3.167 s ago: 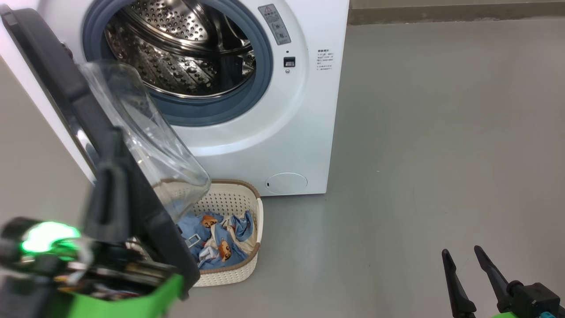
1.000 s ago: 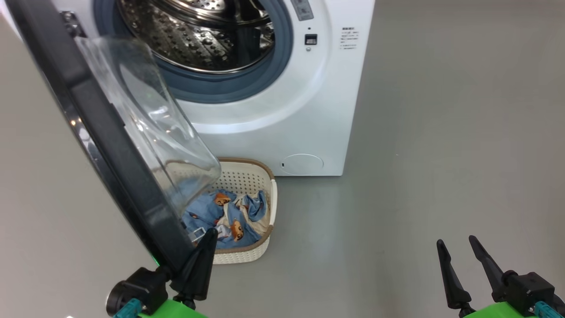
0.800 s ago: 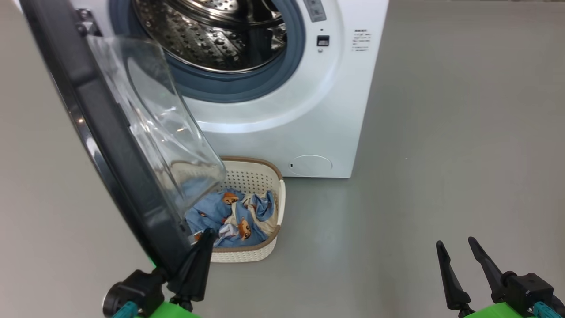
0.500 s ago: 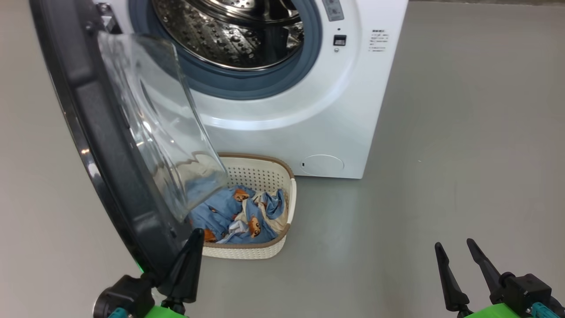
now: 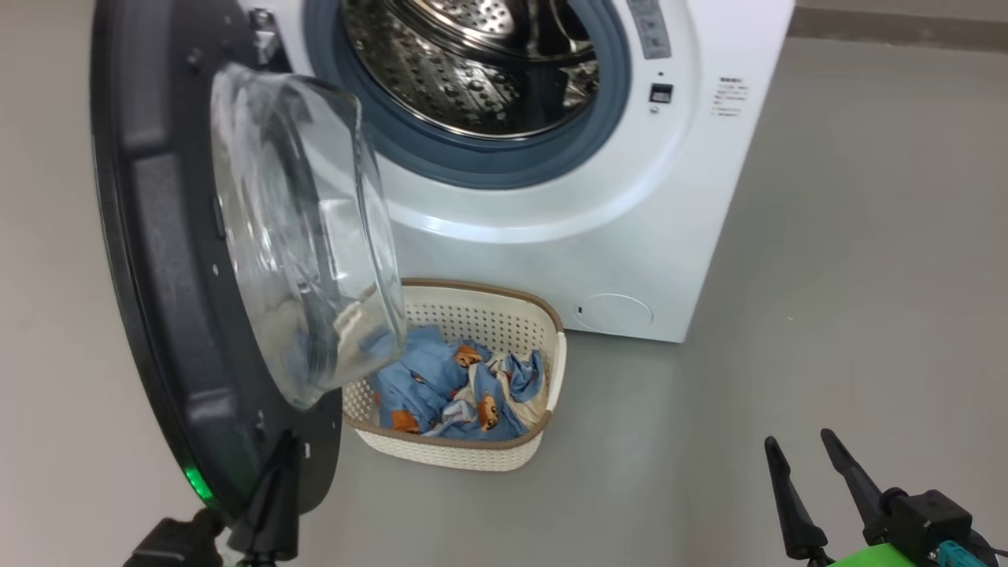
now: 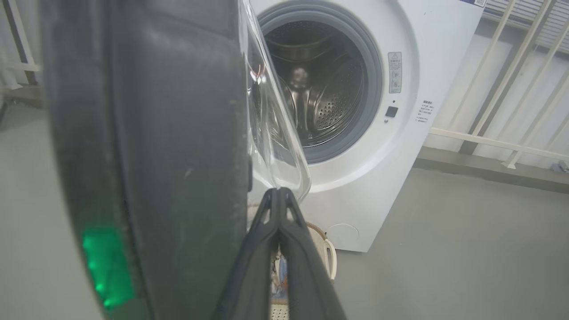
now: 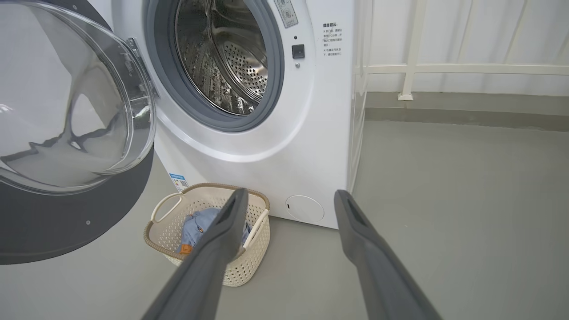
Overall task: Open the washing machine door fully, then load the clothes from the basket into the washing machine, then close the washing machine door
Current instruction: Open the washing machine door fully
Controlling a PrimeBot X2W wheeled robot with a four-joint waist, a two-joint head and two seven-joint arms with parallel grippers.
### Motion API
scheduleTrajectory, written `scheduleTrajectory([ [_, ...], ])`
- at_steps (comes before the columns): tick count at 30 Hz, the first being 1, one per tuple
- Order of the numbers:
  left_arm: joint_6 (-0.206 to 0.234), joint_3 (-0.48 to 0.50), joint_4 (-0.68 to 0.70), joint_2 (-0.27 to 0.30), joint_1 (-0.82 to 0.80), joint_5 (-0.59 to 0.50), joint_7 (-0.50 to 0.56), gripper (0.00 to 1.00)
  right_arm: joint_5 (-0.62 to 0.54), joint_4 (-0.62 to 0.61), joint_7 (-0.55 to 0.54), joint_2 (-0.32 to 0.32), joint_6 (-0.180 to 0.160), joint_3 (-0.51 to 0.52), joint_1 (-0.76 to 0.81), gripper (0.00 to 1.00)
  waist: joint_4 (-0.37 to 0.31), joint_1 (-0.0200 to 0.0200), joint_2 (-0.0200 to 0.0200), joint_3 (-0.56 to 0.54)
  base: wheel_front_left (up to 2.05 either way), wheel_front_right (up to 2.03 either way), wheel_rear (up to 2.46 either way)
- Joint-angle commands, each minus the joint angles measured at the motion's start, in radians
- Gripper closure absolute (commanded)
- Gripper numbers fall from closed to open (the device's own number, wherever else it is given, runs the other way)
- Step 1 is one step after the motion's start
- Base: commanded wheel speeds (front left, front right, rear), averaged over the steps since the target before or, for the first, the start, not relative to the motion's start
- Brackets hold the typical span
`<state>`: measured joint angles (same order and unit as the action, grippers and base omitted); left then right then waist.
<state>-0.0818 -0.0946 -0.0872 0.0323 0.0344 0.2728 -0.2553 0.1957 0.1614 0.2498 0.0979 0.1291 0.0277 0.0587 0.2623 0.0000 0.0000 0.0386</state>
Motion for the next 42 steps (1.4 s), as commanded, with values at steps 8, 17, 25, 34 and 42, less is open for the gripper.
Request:
scheduleTrajectory([
  [8, 0.022, 0.117, -0.01, 0.019, -0.004, -0.012, -0.006, 1.0, 0.011, -0.014, 0.012, 0.013, 0.002, -0.047, -0.016, 0.0, 0.041, 0.0, 0.0, -0.02, 0.0, 0.0, 0.0],
  [17, 0.032, 0.253, -0.094, 0.054, -0.071, 0.007, -0.006, 1.0, 0.013, -0.02, 0.012, 0.03, 0.002, -0.052, -0.021, 0.0, 0.045, 0.0, 0.0, 0.003, 0.0, 0.0, 0.0],
  [25, 0.027, 0.349, -0.195, 0.123, -0.159, 0.015, -0.006, 1.0, 0.01, -0.021, 0.012, 0.04, 0.002, -0.056, -0.041, 0.0, 0.049, 0.0, 0.0, 0.038, 0.0, 0.0, 0.0],
  [34, 0.028, 0.456, -0.322, 0.196, -0.273, 0.031, -0.006, 1.0, -0.001, -0.023, 0.012, 0.061, 0.002, -0.063, -0.063, 0.0, 0.056, 0.0, 0.0, 0.09, 0.0, 0.0, 0.0],
  [42, 0.008, 0.49, -0.406, 0.249, -0.343, 0.006, -0.006, 1.0, -0.006, -0.028, 0.012, 0.081, 0.002, -0.069, -0.09, 0.0, 0.054, 0.0, 0.0, 0.144, 0.0, 0.0, 0.0],
])
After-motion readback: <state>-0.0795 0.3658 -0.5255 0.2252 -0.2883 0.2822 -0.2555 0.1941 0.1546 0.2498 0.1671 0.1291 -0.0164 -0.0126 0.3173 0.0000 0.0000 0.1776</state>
